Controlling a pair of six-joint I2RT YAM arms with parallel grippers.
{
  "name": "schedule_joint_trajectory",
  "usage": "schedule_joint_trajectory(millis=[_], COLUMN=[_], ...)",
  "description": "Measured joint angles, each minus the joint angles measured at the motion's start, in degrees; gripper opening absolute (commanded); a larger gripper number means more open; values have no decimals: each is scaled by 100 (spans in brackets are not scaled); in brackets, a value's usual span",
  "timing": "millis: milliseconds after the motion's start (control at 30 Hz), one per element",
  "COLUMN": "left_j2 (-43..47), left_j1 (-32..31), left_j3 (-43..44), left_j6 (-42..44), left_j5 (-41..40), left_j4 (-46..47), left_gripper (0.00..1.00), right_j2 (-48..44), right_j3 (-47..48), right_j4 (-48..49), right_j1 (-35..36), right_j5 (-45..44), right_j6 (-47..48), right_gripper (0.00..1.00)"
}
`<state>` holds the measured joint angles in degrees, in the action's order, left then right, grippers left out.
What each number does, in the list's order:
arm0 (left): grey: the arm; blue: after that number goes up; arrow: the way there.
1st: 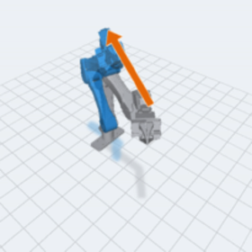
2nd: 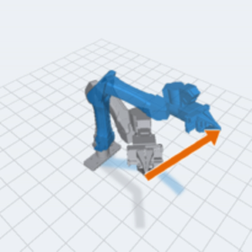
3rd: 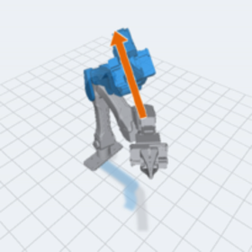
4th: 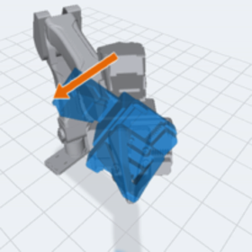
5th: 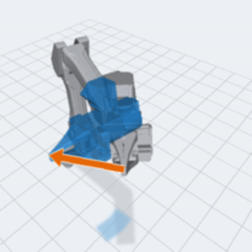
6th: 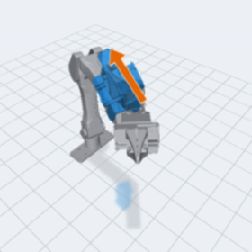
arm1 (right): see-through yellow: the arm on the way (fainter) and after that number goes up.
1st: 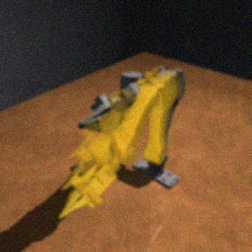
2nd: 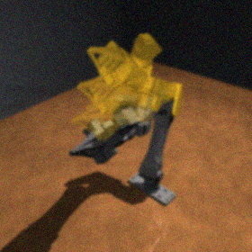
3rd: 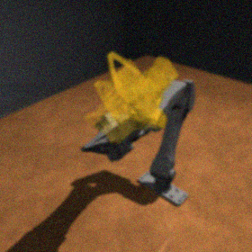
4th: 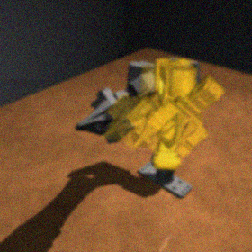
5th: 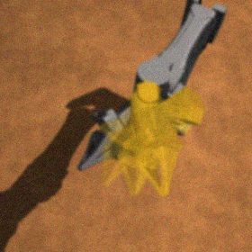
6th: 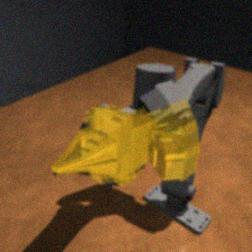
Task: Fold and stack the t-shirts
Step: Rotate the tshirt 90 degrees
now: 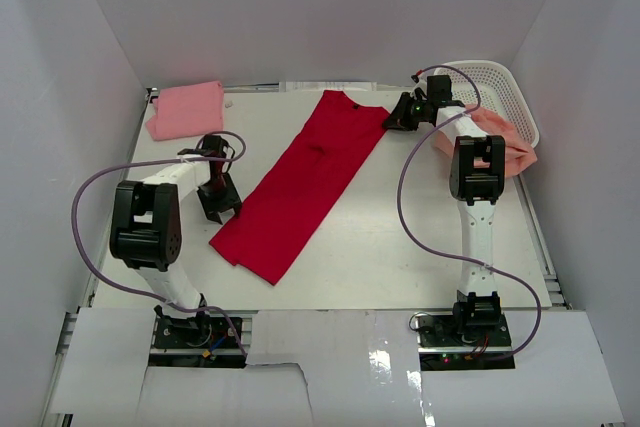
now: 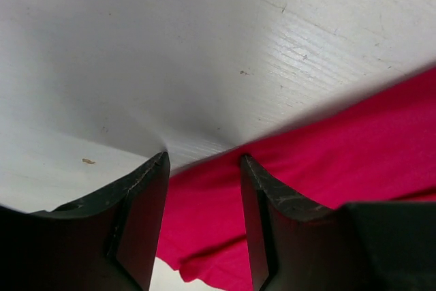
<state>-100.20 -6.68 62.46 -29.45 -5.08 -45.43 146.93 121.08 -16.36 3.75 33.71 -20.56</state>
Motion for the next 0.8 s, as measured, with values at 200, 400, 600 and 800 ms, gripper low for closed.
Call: schedule_joint_trajectory(millis=[200, 400, 600, 800], left_j2=[87, 439, 807, 1073], left_j1=[31, 7, -234, -682], left_j3=[-138, -546, -992, -1338], left_j6=[-87, -219, -439, -673], left_j5=[177, 463, 841, 1196], left_j4=[146, 380, 448, 557], left_gripper=[56, 55, 55, 55], right_j2=[0, 50, 402, 531], right_j3=[33, 105, 579, 605], right_j4=[-26, -11, 160, 527], right_j1=[0, 0, 0, 2], right_j5=[-7, 15, 127, 271], right_j6=[-2, -96, -352, -640], right_gripper=[20, 20, 20, 20])
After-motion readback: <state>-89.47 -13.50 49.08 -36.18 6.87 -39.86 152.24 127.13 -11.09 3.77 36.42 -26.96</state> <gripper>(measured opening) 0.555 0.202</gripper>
